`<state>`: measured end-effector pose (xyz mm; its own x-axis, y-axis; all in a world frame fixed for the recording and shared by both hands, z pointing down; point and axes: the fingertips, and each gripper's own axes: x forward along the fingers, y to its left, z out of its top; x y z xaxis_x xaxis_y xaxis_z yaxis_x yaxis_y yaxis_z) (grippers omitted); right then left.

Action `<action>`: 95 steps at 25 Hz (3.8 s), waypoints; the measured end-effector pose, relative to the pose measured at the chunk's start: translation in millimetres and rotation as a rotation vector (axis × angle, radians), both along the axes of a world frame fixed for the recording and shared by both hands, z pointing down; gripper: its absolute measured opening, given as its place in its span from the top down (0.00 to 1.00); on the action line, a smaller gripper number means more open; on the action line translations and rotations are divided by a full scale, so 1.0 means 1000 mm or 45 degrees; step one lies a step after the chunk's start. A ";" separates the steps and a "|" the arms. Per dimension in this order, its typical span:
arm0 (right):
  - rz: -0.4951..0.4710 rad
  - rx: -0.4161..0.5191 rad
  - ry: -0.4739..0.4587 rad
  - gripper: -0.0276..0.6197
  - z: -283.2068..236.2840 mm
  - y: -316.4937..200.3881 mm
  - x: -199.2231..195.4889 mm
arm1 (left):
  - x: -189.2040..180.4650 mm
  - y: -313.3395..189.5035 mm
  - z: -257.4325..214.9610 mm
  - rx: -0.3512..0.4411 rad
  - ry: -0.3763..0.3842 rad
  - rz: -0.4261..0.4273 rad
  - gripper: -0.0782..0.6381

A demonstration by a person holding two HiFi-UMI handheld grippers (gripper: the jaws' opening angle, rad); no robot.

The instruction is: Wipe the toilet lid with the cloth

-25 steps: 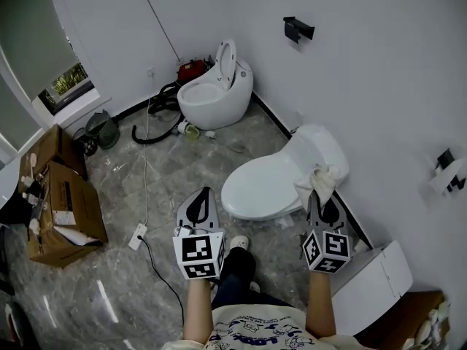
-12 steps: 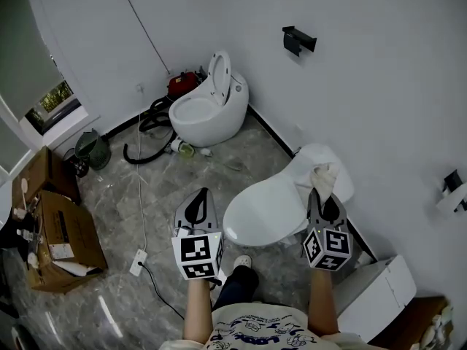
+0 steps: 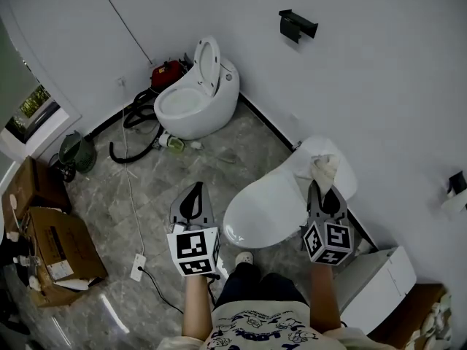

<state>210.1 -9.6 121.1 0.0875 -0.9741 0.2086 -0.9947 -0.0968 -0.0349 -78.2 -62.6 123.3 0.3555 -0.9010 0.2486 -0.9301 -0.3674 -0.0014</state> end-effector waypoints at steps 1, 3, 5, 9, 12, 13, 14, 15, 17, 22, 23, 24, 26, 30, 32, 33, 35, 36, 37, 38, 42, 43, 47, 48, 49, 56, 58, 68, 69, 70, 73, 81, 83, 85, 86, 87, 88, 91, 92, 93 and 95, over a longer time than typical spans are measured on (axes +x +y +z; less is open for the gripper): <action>0.004 -0.012 0.000 0.80 0.005 -0.004 0.000 | 0.000 -0.006 0.005 -0.010 0.002 0.002 0.89; 0.011 -0.041 -0.001 0.80 0.016 -0.012 0.000 | 0.000 -0.015 0.014 -0.033 0.003 0.006 0.89; 0.013 -0.070 -0.004 0.80 0.027 -0.021 0.002 | 0.000 -0.023 0.025 -0.057 0.003 0.004 0.89; 0.001 -0.126 -0.005 0.80 0.046 -0.038 0.008 | 0.002 -0.038 0.044 -0.110 -0.007 -0.011 0.89; -0.007 -0.161 -0.017 0.80 0.063 -0.054 0.014 | 0.003 -0.052 0.060 -0.136 -0.026 -0.020 0.89; -0.012 -0.175 -0.020 0.80 0.069 -0.060 0.016 | 0.004 -0.056 0.065 -0.154 -0.031 -0.025 0.89; -0.017 -0.190 -0.021 0.80 0.074 -0.067 0.018 | 0.005 -0.060 0.072 -0.175 -0.034 -0.029 0.89; -0.022 -0.204 -0.023 0.80 0.079 -0.073 0.019 | 0.006 -0.064 0.077 -0.192 -0.036 -0.033 0.89; -0.037 -0.226 -0.028 0.80 0.090 -0.086 0.021 | 0.007 -0.073 0.088 -0.205 -0.038 -0.037 0.89; -0.072 -0.280 -0.028 0.80 0.127 -0.122 0.035 | 0.019 -0.102 0.117 -0.229 -0.060 -0.048 0.89; -0.079 -0.300 -0.031 0.80 0.137 -0.127 0.038 | 0.021 -0.105 0.125 -0.243 -0.066 -0.055 0.89; -0.085 -0.323 -0.033 0.80 0.148 -0.130 0.041 | 0.022 -0.107 0.133 -0.261 -0.074 -0.061 0.89; -0.093 -0.375 -0.023 0.80 0.172 -0.135 0.048 | 0.025 -0.110 0.150 -0.301 -0.093 -0.068 0.89; -0.114 -0.442 0.003 0.80 0.213 -0.154 0.054 | 0.026 -0.121 0.183 -0.364 -0.103 -0.104 0.89; -0.129 -0.467 -0.005 0.80 0.233 -0.163 0.056 | 0.027 -0.125 0.198 -0.390 -0.112 -0.109 0.89; -0.135 -0.479 -0.008 0.80 0.242 -0.167 0.057 | 0.029 -0.127 0.205 -0.400 -0.118 -0.109 0.89; -0.144 -0.503 -0.015 0.80 0.261 -0.173 0.060 | 0.029 -0.131 0.218 -0.417 -0.128 -0.112 0.89; -0.147 -0.514 -0.019 0.80 0.270 -0.176 0.062 | 0.030 -0.133 0.224 -0.423 -0.131 -0.116 0.89; -0.151 -0.525 -0.021 0.80 0.279 -0.179 0.064 | 0.030 -0.135 0.229 -0.428 -0.134 -0.121 0.89; -0.154 -0.537 -0.021 0.80 0.289 -0.182 0.067 | 0.031 -0.138 0.235 -0.433 -0.139 -0.124 0.89; -0.155 -0.588 -0.022 0.80 0.331 -0.193 0.084 | 0.041 -0.146 0.261 -0.456 -0.170 -0.113 0.89; -0.151 -0.601 -0.029 0.80 0.342 -0.195 0.088 | 0.042 -0.147 0.267 -0.462 -0.177 -0.109 0.89; -0.135 -0.657 -0.054 0.80 0.383 -0.197 0.096 | 0.041 -0.142 0.293 -0.495 -0.199 -0.098 0.89; -0.134 -0.671 -0.049 0.80 0.392 -0.198 0.098 | 0.040 -0.142 0.300 -0.503 -0.203 -0.099 0.89; -0.136 -0.685 -0.037 0.80 0.402 -0.200 0.100 | 0.039 -0.142 0.306 -0.508 -0.207 -0.100 0.89; -0.167 -0.789 0.042 0.80 0.476 -0.210 0.117 | 0.042 -0.145 0.349 -0.521 -0.231 -0.097 0.89; -0.172 -0.824 0.056 0.80 0.495 -0.211 0.121 | 0.041 -0.146 0.360 -0.523 -0.239 -0.098 0.89; -0.189 -0.941 0.070 0.80 0.569 -0.226 0.131 | 0.048 -0.150 0.404 -0.547 -0.245 -0.081 0.89; -0.186 -0.957 0.065 0.80 0.576 -0.226 0.131 | 0.047 -0.149 0.407 -0.550 -0.243 -0.081 0.89; -0.184 -0.976 0.061 0.80 0.583 -0.226 0.131 | 0.046 -0.148 0.410 -0.554 -0.241 -0.081 0.89; -0.177 -1.041 0.042 0.80 0.605 -0.223 0.131 | 0.044 -0.144 0.419 -0.564 -0.233 -0.085 0.89; -0.172 -1.159 0.029 0.80 0.642 -0.224 0.128 | 0.037 -0.132 0.437 -0.594 -0.218 -0.103 0.89; -0.159 -1.172 0.018 0.80 0.644 -0.226 0.128 | 0.035 -0.129 0.440 -0.599 -0.214 -0.109 0.89; -0.160 -1.178 0.028 0.80 0.644 -0.227 0.126 | 0.032 -0.125 0.442 -0.602 -0.210 -0.115 0.89; -0.166 -1.178 0.039 0.80 0.644 -0.226 0.124 | 0.031 -0.124 0.443 -0.605 -0.208 -0.119 0.89; -0.171 -1.177 0.048 0.80 0.644 -0.226 0.123 | 0.029 -0.122 0.444 -0.607 -0.206 -0.122 0.89; -0.177 -1.175 0.057 0.80 0.643 -0.226 0.121 | 0.028 -0.121 0.444 -0.608 -0.204 -0.125 0.89; -0.201 -1.174 0.095 0.80 0.643 -0.227 0.114 | 0.021 -0.118 0.445 -0.607 -0.197 -0.136 0.89; -0.210 -1.175 0.110 0.80 0.643 -0.227 0.110 | 0.019 -0.117 0.444 -0.607 -0.197 -0.141 0.89; -0.221 -1.175 0.124 0.80 0.643 -0.227 0.106 | 0.017 -0.115 0.444 -0.606 -0.196 -0.145 0.89; -0.248 -1.173 0.141 0.80 0.643 -0.226 0.097 | 0.013 -0.111 0.443 -0.604 -0.196 -0.153 0.89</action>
